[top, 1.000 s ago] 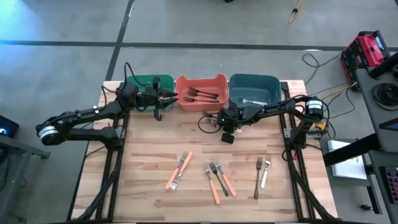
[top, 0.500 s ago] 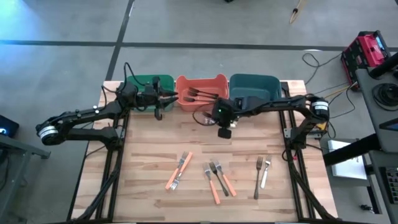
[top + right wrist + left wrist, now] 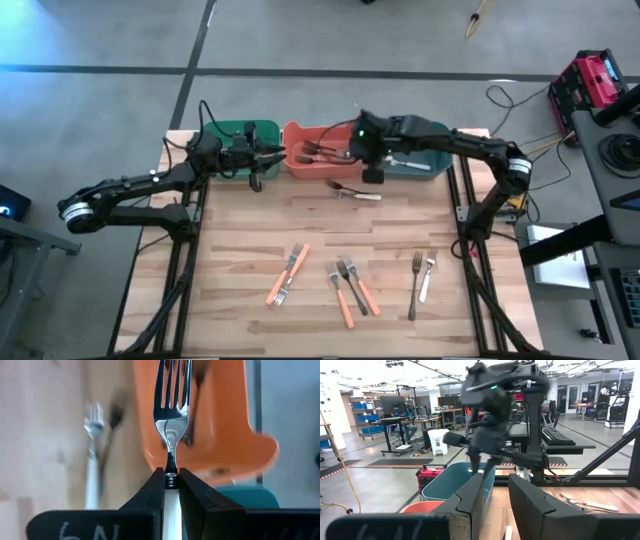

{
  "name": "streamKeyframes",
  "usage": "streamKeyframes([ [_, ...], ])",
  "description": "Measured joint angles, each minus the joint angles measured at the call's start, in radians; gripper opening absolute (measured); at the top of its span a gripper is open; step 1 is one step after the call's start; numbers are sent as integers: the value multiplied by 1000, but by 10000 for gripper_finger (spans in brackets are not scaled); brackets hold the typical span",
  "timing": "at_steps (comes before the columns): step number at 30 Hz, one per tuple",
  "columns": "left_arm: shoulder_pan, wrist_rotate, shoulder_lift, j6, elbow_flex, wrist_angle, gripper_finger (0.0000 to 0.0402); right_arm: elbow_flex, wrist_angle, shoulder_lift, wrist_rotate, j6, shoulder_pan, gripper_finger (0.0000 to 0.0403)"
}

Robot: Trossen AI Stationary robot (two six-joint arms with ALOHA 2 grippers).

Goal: Sort silverware by color (type)
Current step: Put the white fork into the blue bin

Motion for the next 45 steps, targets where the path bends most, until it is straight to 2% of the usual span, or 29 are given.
streamKeyframes([
  [8,0,0,0,-2,0,0,77,-44,-67,-23,4,-44,-208,24],
  [14,0,0,0,13,0,0,77,-144,-56,-22,18,-38,-316,24],
  [19,0,-1,0,18,0,0,77,-238,-5,-23,19,-53,-348,24],
  [22,0,-1,0,21,0,0,77,-281,37,-23,64,-65,-361,24],
  [31,0,-3,0,24,0,0,77,-431,225,-12,83,-232,-372,24],
  [35,0,-3,0,24,0,0,77,-466,284,-12,83,-255,-373,25],
  [41,0,-3,0,24,0,0,77,-499,334,-12,10,-234,-379,29],
  [45,0,-3,0,24,0,0,77,-513,362,-12,4,-213,-385,30],
])
